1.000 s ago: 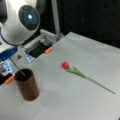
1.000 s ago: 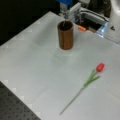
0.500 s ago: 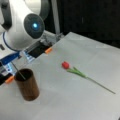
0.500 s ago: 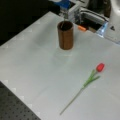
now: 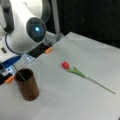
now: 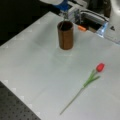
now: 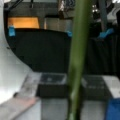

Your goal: Flower insertion into a vase

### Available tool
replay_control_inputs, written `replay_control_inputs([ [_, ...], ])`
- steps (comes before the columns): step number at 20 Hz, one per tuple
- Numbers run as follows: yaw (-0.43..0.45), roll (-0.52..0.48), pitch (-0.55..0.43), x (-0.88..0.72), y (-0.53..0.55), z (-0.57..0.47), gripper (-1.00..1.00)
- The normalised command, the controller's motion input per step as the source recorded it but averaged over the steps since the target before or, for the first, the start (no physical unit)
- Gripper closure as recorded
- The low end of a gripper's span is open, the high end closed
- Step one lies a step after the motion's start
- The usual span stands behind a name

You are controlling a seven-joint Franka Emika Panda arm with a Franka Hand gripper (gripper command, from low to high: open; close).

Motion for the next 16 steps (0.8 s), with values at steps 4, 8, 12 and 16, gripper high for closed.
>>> replay_control_inputs([
  [4, -0.100, -0.032, 0.007, 0.20, 0.06, -0.13, 1.00],
  [8, -0.087, 0.011, -0.060, 0.25, 0.08, -0.18, 1.00],
  [12, -0.090, 0.034, -0.034, 0.26, 0.13, -0.20, 1.00],
  [16, -0.079, 0.035, 0.005, 0.26, 0.16, -0.25, 1.00],
])
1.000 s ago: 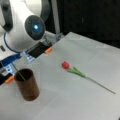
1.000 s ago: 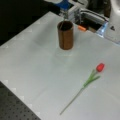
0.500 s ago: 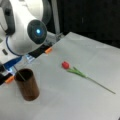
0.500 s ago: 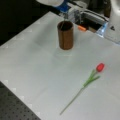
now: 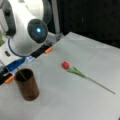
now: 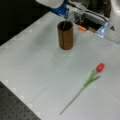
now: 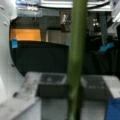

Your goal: Flower insertion into a vase

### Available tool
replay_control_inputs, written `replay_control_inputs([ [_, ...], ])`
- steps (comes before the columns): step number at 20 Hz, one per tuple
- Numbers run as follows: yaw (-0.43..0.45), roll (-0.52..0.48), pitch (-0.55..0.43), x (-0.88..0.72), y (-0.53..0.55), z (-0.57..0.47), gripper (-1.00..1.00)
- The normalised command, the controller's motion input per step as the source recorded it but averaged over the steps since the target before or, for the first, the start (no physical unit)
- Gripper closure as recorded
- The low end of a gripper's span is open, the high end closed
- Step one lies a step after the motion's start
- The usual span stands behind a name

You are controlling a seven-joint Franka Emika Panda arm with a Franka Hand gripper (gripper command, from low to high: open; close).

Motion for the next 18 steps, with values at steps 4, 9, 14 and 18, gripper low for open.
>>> replay_control_inputs([
  [4, -0.089, 0.016, 0.038, 0.28, 0.18, -0.27, 1.00],
  [9, -0.073, -0.028, 0.040, 0.27, 0.18, -0.22, 1.00],
  [14, -0.081, -0.056, 0.008, 0.28, 0.14, -0.18, 1.00],
  [18, -0.105, -0.056, 0.001, 0.25, 0.09, -0.14, -1.00],
])
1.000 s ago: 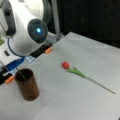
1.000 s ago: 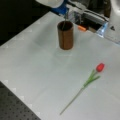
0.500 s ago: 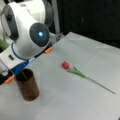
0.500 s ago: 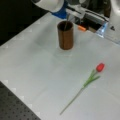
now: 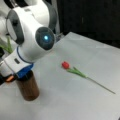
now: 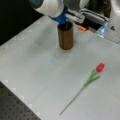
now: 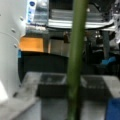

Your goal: Flower insertion into a vase

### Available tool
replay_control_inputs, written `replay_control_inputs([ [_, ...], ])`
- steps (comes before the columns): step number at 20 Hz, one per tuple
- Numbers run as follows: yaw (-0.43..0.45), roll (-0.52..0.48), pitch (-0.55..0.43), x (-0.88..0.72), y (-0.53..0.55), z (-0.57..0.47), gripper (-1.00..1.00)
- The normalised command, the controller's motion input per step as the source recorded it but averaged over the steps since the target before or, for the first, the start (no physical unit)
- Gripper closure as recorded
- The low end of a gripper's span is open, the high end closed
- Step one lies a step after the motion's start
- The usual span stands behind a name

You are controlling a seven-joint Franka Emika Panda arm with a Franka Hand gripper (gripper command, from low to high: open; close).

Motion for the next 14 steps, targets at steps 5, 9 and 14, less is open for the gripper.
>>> replay_control_inputs([
  [5, -0.095, -0.061, 0.005, 0.23, 0.01, -0.10, -1.00],
  [9, -0.090, -0.048, 0.046, 0.23, 0.00, -0.04, -1.00],
  [14, -0.098, -0.055, 0.058, 0.23, 0.01, 0.13, -1.00],
])
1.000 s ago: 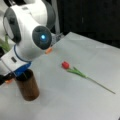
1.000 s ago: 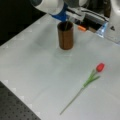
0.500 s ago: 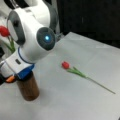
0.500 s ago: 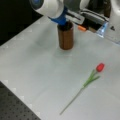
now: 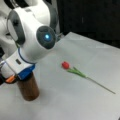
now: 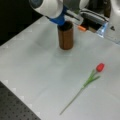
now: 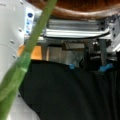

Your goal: Flower insertion into a vase

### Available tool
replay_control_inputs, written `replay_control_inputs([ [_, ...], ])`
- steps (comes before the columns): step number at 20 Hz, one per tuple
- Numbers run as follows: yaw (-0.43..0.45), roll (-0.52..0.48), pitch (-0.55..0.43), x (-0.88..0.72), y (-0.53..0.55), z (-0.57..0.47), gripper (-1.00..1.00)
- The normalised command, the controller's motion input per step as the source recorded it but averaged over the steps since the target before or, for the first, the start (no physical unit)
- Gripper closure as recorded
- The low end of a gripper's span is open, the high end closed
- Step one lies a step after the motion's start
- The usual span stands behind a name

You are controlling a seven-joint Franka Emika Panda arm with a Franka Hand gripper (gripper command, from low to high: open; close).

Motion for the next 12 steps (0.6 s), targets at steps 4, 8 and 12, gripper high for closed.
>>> replay_control_inputs([
  [4, -0.104, -0.094, -0.161, 0.17, 0.09, 0.36, -1.00],
  [8, -0.025, -0.078, -0.387, 0.03, 0.24, 0.40, -1.00],
  [12, 0.018, -0.030, -0.416, -0.01, 0.34, 0.33, -1.00],
])
